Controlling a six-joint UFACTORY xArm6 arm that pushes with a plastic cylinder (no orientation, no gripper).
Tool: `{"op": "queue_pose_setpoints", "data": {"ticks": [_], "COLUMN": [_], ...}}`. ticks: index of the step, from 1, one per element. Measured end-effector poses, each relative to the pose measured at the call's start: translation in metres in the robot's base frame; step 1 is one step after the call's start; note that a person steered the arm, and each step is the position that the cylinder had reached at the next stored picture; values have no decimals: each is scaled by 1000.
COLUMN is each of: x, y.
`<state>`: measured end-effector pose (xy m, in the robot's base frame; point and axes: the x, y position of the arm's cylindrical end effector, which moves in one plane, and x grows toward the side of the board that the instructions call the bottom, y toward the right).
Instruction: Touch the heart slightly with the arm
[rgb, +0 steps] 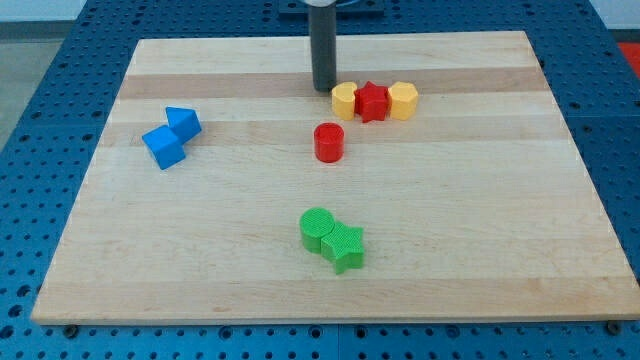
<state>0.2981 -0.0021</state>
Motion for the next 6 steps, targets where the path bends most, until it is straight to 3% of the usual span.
{"op": "queue_pose_setpoints", "data": {"ticks": [6], "x": [-3], "y": [17]}}
